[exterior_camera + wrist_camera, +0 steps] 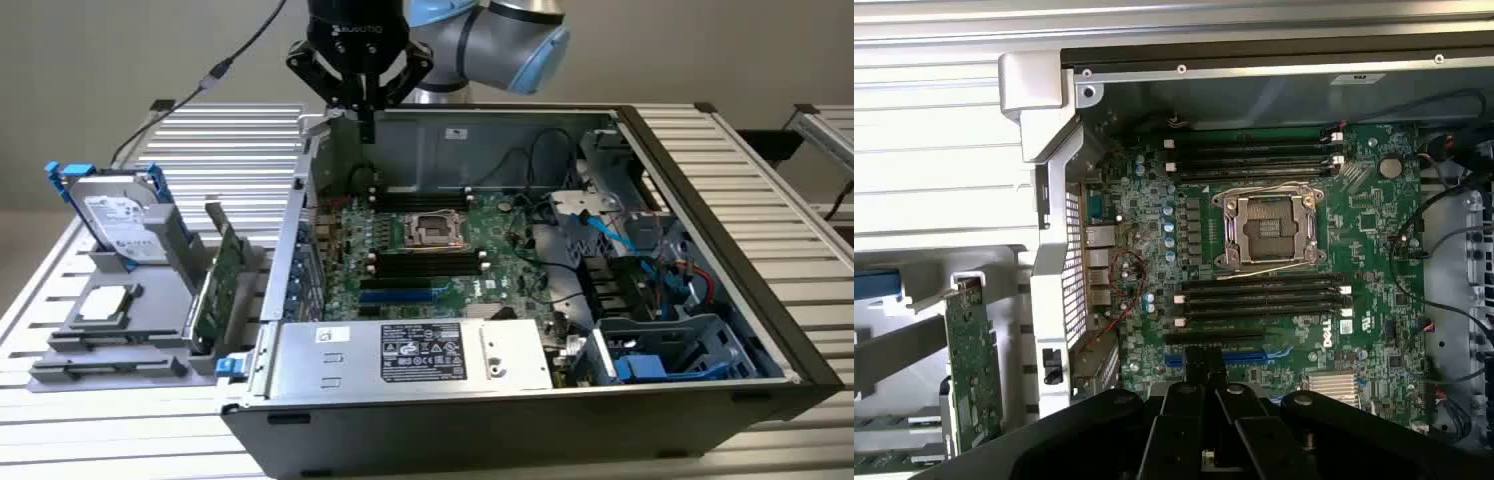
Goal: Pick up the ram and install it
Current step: 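Reach for the ram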
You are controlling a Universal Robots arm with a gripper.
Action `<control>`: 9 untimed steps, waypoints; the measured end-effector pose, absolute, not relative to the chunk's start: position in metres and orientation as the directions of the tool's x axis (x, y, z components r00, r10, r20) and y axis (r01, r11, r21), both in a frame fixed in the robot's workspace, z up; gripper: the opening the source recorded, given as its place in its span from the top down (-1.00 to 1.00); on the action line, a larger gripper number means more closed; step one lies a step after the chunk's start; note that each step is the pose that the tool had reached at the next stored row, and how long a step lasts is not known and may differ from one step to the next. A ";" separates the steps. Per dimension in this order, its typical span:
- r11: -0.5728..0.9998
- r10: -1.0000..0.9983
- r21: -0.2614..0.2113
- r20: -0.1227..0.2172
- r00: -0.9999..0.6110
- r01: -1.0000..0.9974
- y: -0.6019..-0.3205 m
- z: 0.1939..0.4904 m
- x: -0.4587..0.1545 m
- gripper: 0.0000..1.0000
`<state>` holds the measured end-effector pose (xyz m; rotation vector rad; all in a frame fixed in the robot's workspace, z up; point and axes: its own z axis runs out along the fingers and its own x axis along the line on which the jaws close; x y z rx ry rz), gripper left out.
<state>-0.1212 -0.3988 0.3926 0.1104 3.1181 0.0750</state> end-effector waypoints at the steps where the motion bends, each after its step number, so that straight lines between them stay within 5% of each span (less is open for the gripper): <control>1: 0.996 0.071 0.049 -0.019 -0.997 0.070 -0.399 0.393 -0.121 0.79; 9: 0.996 0.071 0.048 -0.017 -0.997 0.070 -0.399 0.393 -0.125 0.79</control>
